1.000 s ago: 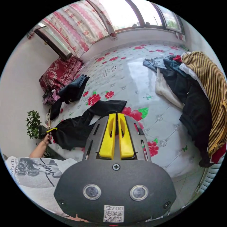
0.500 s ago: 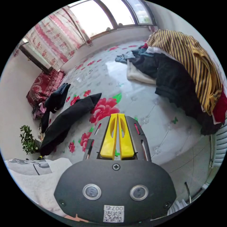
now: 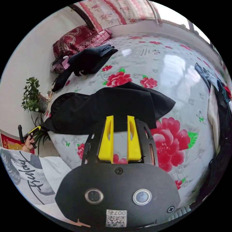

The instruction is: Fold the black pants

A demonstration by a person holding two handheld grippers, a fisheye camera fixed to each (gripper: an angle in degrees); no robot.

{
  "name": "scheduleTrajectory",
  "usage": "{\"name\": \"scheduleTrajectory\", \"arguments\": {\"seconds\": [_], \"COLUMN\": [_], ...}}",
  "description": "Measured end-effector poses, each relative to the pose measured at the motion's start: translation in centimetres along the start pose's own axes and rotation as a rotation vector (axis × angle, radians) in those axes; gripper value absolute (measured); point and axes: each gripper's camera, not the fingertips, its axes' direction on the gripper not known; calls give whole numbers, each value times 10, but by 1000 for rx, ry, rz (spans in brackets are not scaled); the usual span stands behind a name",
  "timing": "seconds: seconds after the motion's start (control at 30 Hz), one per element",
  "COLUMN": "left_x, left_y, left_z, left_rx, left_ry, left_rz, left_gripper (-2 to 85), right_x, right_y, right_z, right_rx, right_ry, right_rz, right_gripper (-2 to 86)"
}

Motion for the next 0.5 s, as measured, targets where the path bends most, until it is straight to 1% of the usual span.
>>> {"name": "scheduleTrajectory", "arguments": {"seconds": [0.03, 0.07, 0.1, 0.13, 0.17, 0.2, 0.3, 0.37, 0.5], "left_x": [1, 3, 3, 3, 3, 2, -13, -26, -40], "left_y": [1, 5, 8, 10, 14, 18, 21, 19, 1], "left_z": [6, 20, 30, 33, 32, 26, 11, -1, -33], "left_rx": [-24, -88, -151, -171, -178, -158, -127, -99, 21], "left_ry": [-2, -14, -29, -32, -31, -32, -80, -103, -161], "left_rz": [0, -3, -14, -18, -21, -30, -90, -145, -196], "left_gripper": [-9, -9, -9, -9, -9, -9, -9, -9, -10], "right_x": [-9, -12, -15, -23, -27, -28, -30, -21, 6], "right_y": [-12, -16, -18, -7, -2, 7, 39, 66, 143], "right_z": [23, 36, 66, 61, 59, 65, 47, 32, -6], "right_rx": [-62, -106, -225, -130, -91, -140, -147, -160, -280], "right_ry": [16, 29, 66, 129, 165, 227, 210, 195, 174], "right_rz": [-32, -43, -54, -97, -120, -116, -145, -104, 36], "right_gripper": [14, 13, 10, 7, 6, 3, -1, -2, -2]}}
